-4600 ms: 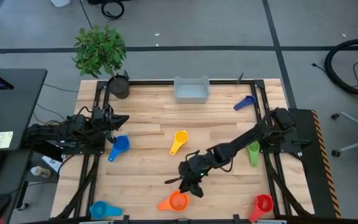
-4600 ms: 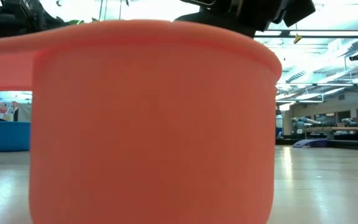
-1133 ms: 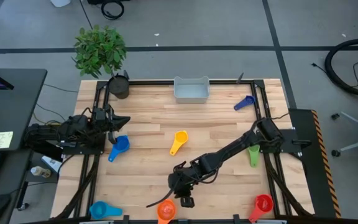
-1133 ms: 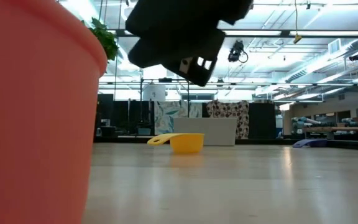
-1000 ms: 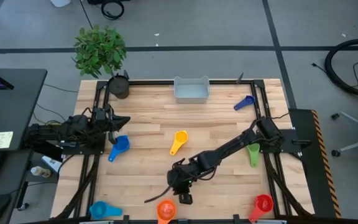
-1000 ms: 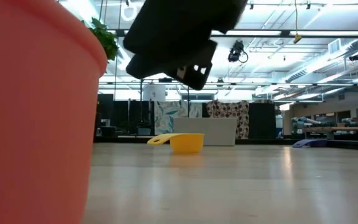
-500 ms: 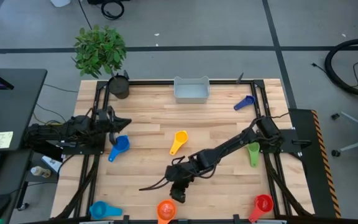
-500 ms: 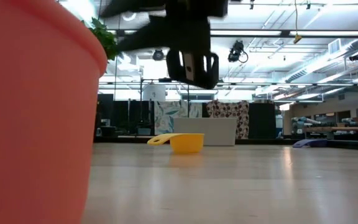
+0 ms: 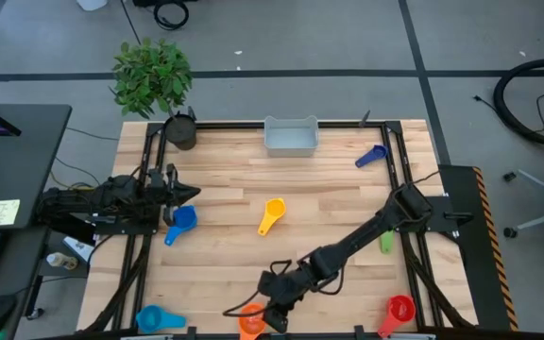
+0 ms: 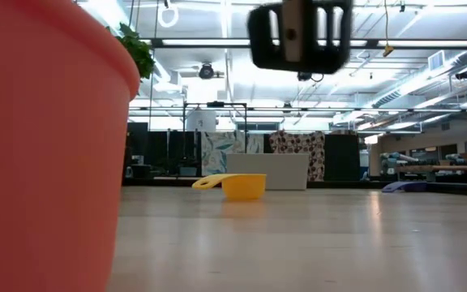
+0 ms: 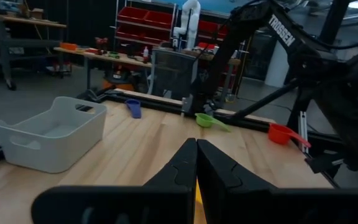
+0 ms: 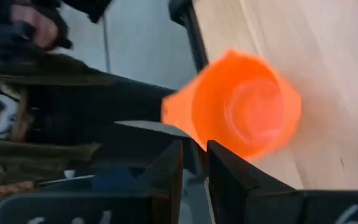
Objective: Nest measuring cups in basket
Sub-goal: Prepare the orange measuring cup
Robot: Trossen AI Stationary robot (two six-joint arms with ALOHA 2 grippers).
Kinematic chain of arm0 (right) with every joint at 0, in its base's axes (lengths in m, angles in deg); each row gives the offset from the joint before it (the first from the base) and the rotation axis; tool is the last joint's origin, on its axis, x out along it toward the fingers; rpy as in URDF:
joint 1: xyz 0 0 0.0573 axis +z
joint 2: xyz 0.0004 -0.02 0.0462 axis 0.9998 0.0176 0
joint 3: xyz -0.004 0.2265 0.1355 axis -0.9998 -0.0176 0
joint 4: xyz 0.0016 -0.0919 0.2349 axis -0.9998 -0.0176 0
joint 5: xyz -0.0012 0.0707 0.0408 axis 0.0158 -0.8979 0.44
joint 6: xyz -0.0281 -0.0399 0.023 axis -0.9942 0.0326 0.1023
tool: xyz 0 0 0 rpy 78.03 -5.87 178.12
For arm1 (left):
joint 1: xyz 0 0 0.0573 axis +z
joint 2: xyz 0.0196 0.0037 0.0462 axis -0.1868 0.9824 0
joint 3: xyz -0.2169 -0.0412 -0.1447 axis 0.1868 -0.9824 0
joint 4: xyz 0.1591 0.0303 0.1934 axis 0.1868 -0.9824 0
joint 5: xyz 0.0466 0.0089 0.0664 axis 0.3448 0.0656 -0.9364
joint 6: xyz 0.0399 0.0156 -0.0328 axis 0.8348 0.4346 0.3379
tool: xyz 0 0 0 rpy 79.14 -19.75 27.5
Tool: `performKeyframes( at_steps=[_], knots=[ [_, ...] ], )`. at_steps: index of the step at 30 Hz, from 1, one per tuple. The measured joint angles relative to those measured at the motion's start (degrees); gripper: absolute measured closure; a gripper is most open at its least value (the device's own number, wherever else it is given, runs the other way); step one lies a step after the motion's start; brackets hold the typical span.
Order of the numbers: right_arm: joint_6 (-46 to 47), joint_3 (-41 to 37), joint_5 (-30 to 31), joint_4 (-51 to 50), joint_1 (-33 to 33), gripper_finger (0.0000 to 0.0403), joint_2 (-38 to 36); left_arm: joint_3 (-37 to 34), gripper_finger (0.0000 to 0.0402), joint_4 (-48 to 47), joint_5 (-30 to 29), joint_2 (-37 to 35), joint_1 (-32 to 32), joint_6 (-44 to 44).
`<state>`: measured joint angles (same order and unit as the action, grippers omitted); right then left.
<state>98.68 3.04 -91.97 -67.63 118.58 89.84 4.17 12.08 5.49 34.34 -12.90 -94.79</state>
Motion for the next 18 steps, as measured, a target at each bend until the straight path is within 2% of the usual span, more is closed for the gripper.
performKeyframes(
  at_steps=[7,18],
  knots=[
    [-1.63,-0.02,5.75,-1.44,0.63,0.0328,0.05,0.0,0.0386,0.02,0.02,0.0,0.0,0.0],
    [-2.11,-0.04,4.68,-5.28,0.69,0.0328,0.16,0.0,0.0386,0.02,0.02,0.0,0.01,-0.01]
  ],
)
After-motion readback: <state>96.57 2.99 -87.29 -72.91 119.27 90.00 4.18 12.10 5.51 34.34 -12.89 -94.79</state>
